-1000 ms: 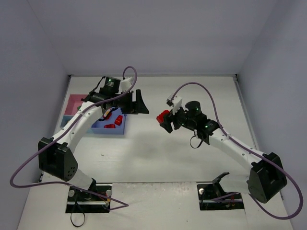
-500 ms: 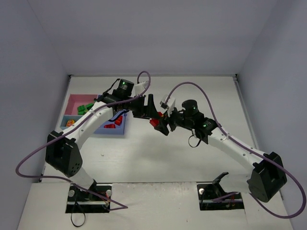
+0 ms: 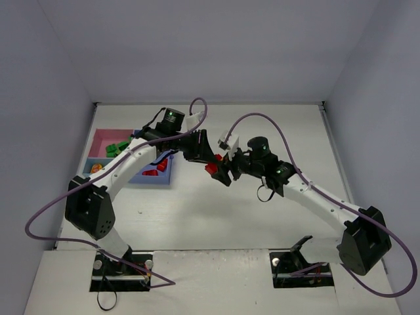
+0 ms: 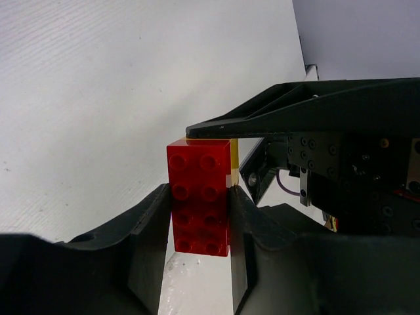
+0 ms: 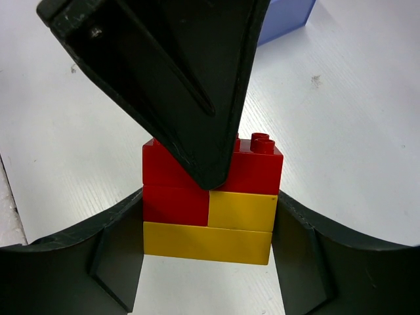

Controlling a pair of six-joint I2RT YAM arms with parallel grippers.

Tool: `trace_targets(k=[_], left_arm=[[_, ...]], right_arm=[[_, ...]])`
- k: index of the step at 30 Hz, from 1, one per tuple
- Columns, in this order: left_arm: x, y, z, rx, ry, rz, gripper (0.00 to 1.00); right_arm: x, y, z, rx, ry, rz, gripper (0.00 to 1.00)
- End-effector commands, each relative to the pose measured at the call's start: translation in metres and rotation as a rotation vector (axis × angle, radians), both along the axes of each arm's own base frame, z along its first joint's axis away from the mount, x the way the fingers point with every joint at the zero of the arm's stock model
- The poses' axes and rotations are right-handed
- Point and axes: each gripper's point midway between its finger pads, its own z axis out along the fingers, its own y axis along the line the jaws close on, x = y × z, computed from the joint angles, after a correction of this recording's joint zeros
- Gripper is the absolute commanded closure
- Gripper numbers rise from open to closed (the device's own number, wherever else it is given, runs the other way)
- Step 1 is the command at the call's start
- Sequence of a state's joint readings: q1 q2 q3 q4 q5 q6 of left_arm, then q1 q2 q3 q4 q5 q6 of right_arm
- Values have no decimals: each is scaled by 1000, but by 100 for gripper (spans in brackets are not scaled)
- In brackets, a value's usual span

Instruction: Sort the legos into containers by color

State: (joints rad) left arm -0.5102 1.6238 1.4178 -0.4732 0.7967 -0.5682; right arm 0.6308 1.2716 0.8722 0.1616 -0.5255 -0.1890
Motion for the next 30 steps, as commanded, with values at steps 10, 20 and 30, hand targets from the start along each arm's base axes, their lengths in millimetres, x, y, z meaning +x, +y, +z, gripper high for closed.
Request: trace_targets(k=[10,20,30], left_arm=[[18,20,59,-145,-74,-16,100],[42,85,61,-104,-69,118,100],[86,171,0,348,-116,454,84]], right_arm=[[-2,-6,-9,-12,-53,-17,100],[0,-13,-22,-40,-33,-53,100],[7,-9,-20,-51,-37,-53,100]])
